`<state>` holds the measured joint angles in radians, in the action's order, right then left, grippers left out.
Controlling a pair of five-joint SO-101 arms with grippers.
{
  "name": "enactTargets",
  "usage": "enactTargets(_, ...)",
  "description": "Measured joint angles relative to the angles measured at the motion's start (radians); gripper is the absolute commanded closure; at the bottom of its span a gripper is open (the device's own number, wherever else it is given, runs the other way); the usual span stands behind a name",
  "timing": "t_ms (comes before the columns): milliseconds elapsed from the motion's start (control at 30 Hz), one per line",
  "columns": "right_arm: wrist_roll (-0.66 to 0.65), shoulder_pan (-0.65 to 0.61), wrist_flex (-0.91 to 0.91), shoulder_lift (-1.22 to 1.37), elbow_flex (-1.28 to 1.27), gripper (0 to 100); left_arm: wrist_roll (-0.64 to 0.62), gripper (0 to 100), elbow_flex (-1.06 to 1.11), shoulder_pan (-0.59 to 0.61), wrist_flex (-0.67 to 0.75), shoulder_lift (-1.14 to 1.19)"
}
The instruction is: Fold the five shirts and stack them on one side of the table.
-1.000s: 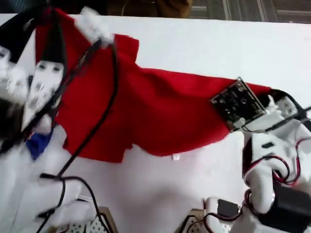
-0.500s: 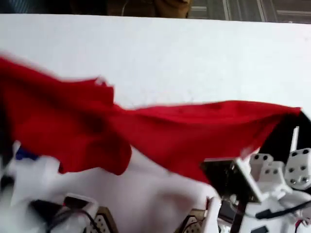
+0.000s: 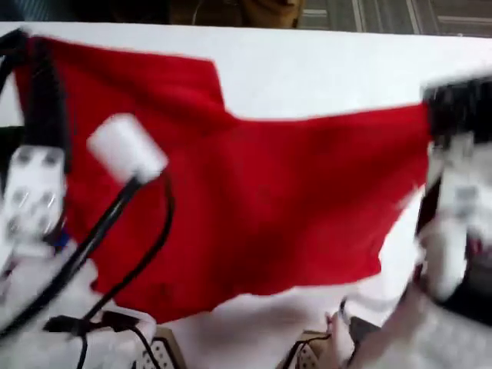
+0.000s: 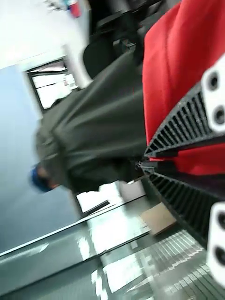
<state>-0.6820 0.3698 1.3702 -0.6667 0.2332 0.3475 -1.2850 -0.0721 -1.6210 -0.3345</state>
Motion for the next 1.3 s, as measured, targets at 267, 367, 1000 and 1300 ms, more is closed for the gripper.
enactTargets(267, 0.066, -0.161, 0.006, 0.393, 0.15, 98.1, 0.0, 98, 0.52, 0.0, 0.273, 0.017)
enactTargets(367, 0.069, -0.207, -0.025, 0.529, 0.186, 98.1, -0.044, 98, 0.764, 0.017, 0.473, 0.021)
enactTargets(1000, 0.107, -0.272, -0.109, 1.206, 0.733, 98.1, -0.319, 98, 0.812, 0.209, 0.908, 0.586)
enactTargets(1300, 0.107, -0.316, -0.074, 1.395, 0.964, 98.1, -0.344, 98, 0.213, 0.232, 0.586, 1.005)
